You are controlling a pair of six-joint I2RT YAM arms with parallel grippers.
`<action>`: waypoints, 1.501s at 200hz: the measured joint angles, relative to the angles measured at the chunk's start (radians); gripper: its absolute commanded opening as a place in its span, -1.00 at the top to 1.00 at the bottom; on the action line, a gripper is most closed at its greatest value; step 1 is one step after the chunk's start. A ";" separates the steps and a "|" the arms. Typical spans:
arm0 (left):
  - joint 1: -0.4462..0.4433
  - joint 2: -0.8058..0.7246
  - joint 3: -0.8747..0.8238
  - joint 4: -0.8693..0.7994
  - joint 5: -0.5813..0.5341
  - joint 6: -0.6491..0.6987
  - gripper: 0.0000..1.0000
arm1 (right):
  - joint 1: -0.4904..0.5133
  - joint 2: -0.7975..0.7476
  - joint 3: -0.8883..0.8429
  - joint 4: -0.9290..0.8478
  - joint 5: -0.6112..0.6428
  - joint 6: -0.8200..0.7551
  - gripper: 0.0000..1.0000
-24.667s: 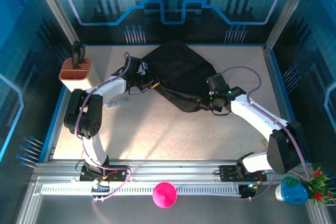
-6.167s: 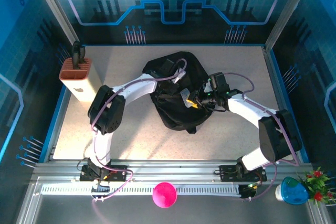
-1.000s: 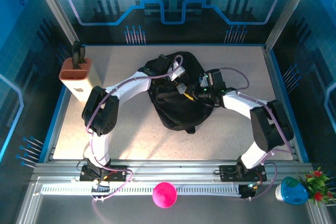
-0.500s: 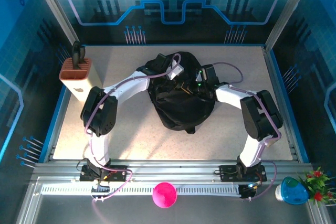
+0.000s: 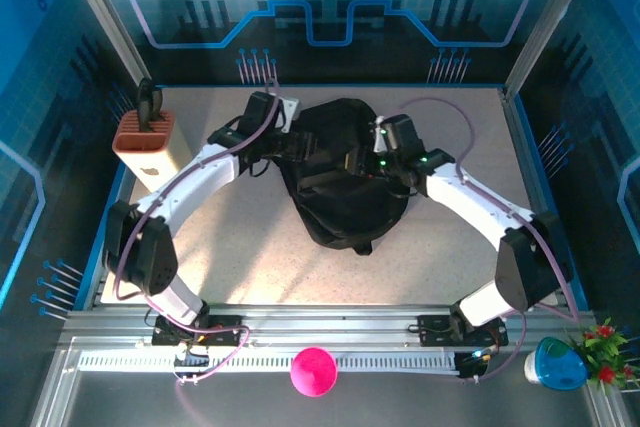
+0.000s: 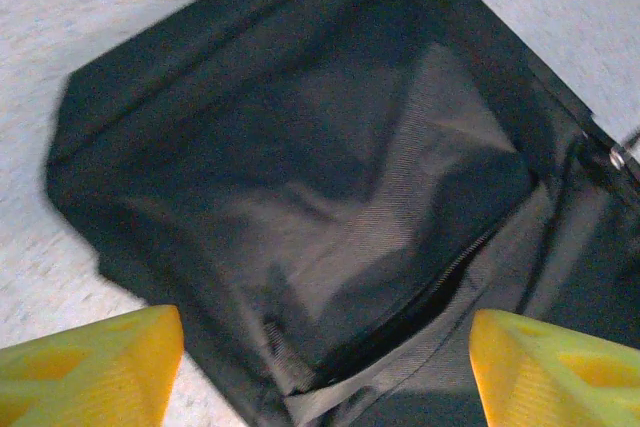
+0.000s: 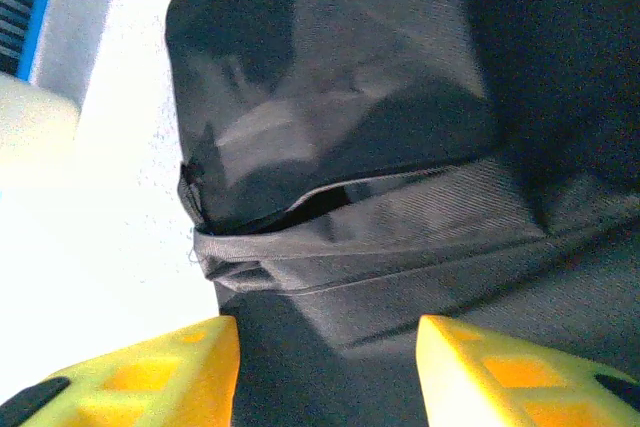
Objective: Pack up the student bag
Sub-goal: Zip the student bag at the center of the table.
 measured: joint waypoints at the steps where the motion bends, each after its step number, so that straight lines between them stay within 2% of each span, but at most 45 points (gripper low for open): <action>1: 0.001 -0.003 -0.002 0.000 -0.004 -0.003 -0.60 | 0.005 0.006 0.009 -0.004 0.003 -0.007 -0.05; 21: 0.013 -0.071 -0.061 -0.008 -0.103 -0.084 -0.73 | 0.076 0.113 0.139 -0.062 0.029 -0.095 -0.07; 56: 0.053 -0.191 -0.176 -0.044 -0.232 -0.203 -0.83 | 0.156 0.325 0.355 -0.146 0.056 -0.199 -0.08; 100: 0.106 -0.317 -0.246 -0.076 -0.295 -0.257 -0.96 | 0.214 0.528 0.570 -0.245 0.098 -0.263 -0.09; 136: 0.120 -0.356 -0.246 -0.076 -0.308 -0.257 -0.98 | 0.242 0.624 0.686 -0.315 0.149 -0.279 0.03; 179: 0.130 -0.358 -0.246 -0.076 -0.312 -0.257 -0.98 | 0.250 0.686 0.731 -0.363 0.177 -0.283 0.32; 211: 0.137 -0.358 -0.246 -0.077 -0.312 -0.257 -0.98 | 0.254 0.714 0.763 -0.380 0.187 -0.283 0.69; 238: 0.140 -0.358 -0.246 -0.076 -0.311 -0.257 -0.99 | 0.254 0.715 0.766 -0.380 0.188 -0.275 0.88; 275: 0.151 -0.358 -0.255 -0.075 -0.295 -0.275 -0.99 | 0.251 0.681 0.713 -0.338 0.171 -0.261 0.97; 300: 0.169 -0.357 -0.285 -0.066 -0.222 -0.304 -0.97 | 0.237 0.597 0.610 -0.276 0.131 -0.236 1.00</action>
